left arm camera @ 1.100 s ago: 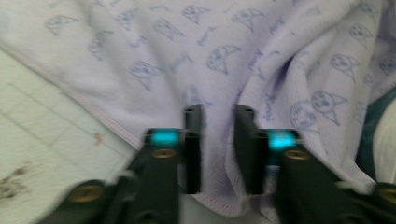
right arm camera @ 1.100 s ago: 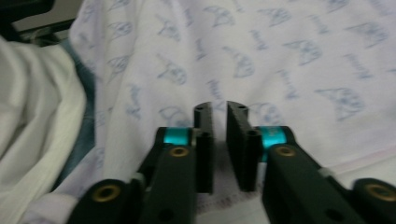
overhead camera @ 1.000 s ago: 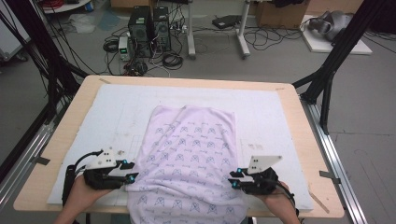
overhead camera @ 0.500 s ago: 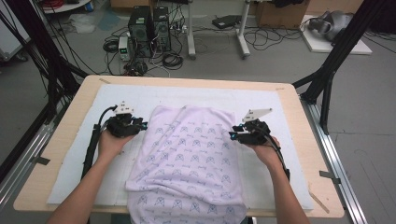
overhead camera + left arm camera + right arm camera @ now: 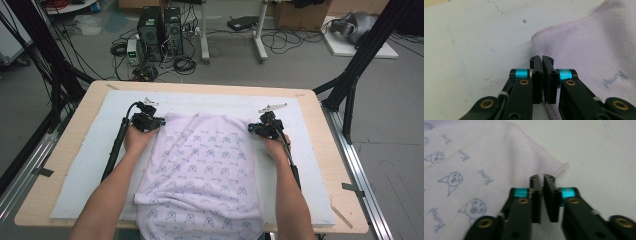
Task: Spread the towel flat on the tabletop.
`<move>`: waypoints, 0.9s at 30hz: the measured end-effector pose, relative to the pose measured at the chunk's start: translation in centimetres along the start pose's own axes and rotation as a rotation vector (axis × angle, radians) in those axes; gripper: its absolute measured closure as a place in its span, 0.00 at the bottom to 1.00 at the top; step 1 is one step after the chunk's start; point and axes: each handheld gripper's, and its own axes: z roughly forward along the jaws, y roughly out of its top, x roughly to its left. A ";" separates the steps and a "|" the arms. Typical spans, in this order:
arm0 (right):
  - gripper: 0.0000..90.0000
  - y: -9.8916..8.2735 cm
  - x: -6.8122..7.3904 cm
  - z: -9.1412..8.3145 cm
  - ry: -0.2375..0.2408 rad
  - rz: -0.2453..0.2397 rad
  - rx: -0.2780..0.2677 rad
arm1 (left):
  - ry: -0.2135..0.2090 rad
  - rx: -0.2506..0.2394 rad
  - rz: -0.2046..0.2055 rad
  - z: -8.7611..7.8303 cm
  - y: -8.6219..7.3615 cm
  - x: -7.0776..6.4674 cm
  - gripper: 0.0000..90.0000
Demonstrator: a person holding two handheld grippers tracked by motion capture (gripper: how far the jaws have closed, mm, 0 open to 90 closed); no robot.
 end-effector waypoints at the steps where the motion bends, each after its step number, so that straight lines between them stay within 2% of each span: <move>1: 0.98 0.3 0.2 -0.1 -0.017 -0.019 0.004 | 0.021 -0.011 0.007 -0.4 0.2 0.1 0.97; 2: 0.98 0.7 0.3 -0.3 -0.021 -0.031 -0.003 | 0.045 -0.046 0.008 -1.0 0.6 0.4 0.97; 5: 0.98 2.3 0.6 -1.6 -0.060 -0.053 -0.057 | 0.080 -0.135 0.010 -3.0 2.1 1.1 0.97; 6: 0.98 2.9 0.9 -2.3 -0.088 -0.077 -0.106 | 0.092 -0.171 0.008 -3.6 2.5 1.2 0.96; 7: 0.97 3.5 0.9 -2.6 -0.097 -0.067 -0.109 | 0.105 -0.193 -0.009 -3.9 2.8 1.3 0.90; 8: 0.94 4.0 0.9 -2.8 -0.114 -0.065 -0.113 | 0.108 -0.183 -0.017 -4.2 3.0 1.5 0.73; 10: 0.85 4.2 0.8 -2.9 -0.121 -0.064 -0.106 | 0.087 -0.166 -0.017 -4.6 2.9 1.8 0.68; 12: 0.78 4.0 0.8 -2.8 -0.110 -0.053 -0.074 | 0.068 -0.146 -0.014 -5.0 2.5 2.0 0.65; 13: 0.75 3.8 0.8 -2.7 -0.094 -0.046 -0.040 | 0.063 -0.147 -0.009 -5.2 2.3 1.9 0.64; 15: 0.71 3.3 1.1 -2.8 -0.064 -0.051 -0.020 | 0.037 -0.160 0.000 -5.9 1.7 1.7 0.63; 21: 0.63 1.7 3.4 -4.3 0.031 -0.093 -0.042 | -0.022 -0.151 0.058 -7.7 -0.7 0.4 0.58; 23: 0.61 1.1 4.4 -5.2 0.067 -0.109 -0.050 | -0.052 -0.123 0.077 -8.2 -1.5 -0.2 0.57; 25: 0.60 0.4 5.6 -6.2 0.089 -0.144 -0.056 | -0.062 -0.144 0.099 -9.0 -2.5 -1.1 0.55; 27: 0.59 -0.2 6.7 -7.0 0.113 -0.164 -0.075 | -0.095 -0.139 0.121 -9.8 -3.7 -2.1 0.55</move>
